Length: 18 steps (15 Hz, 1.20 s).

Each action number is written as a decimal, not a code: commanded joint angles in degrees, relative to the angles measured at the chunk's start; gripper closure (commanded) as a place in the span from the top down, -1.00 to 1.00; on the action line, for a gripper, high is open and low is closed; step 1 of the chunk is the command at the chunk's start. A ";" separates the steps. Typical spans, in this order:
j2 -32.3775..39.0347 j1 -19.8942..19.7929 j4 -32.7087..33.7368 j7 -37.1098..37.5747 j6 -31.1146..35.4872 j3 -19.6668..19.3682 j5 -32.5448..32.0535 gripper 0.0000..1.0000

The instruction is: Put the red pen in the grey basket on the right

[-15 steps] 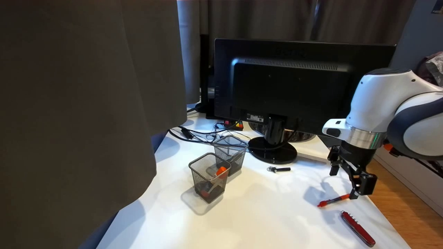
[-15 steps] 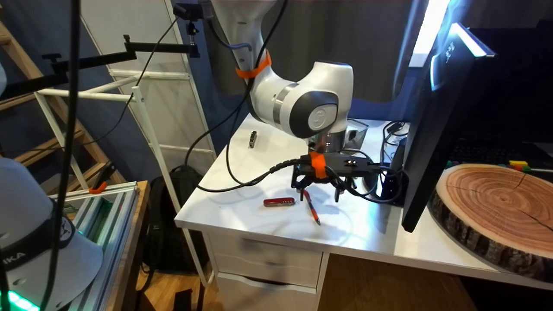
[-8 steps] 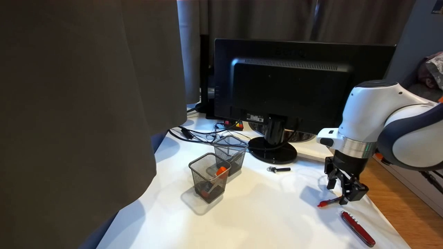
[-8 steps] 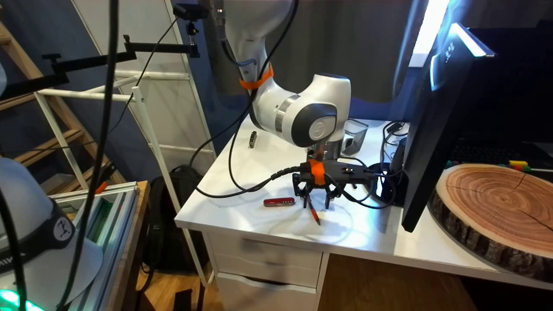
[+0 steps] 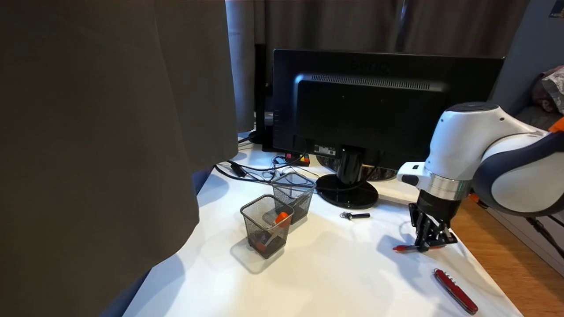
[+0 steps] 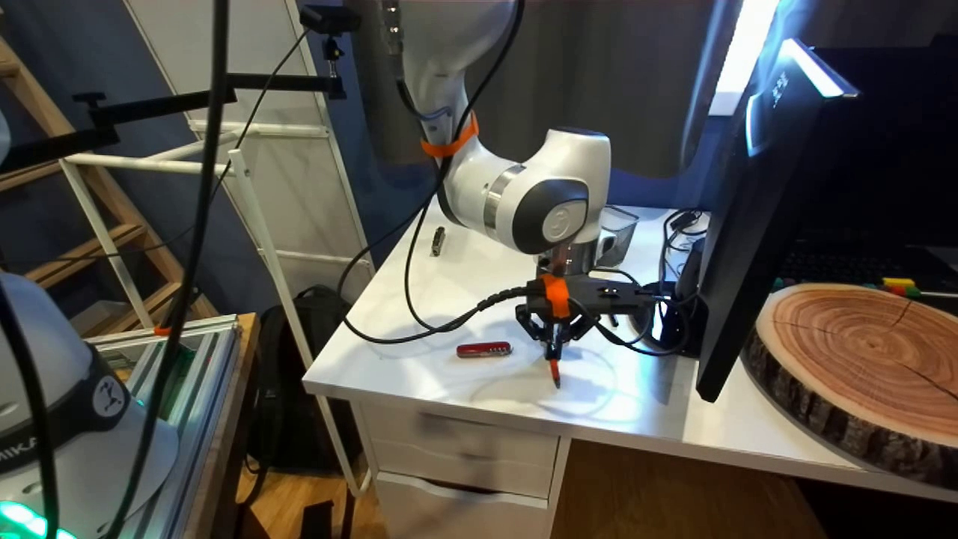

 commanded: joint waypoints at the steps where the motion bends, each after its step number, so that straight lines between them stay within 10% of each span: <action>1: 0.21 -0.16 0.86 0.42 1.08 0.77 -1.15 -0.94; 7: -14.50 0.77 -6.09 -0.13 11.73 0.99 -6.75 -0.94; 13: -11.77 0.80 -2.97 0.27 10.26 1.86 -5.13 -0.77; 18: -5.63 6.90 14.72 -1.56 8.32 1.05 -9.44 -0.94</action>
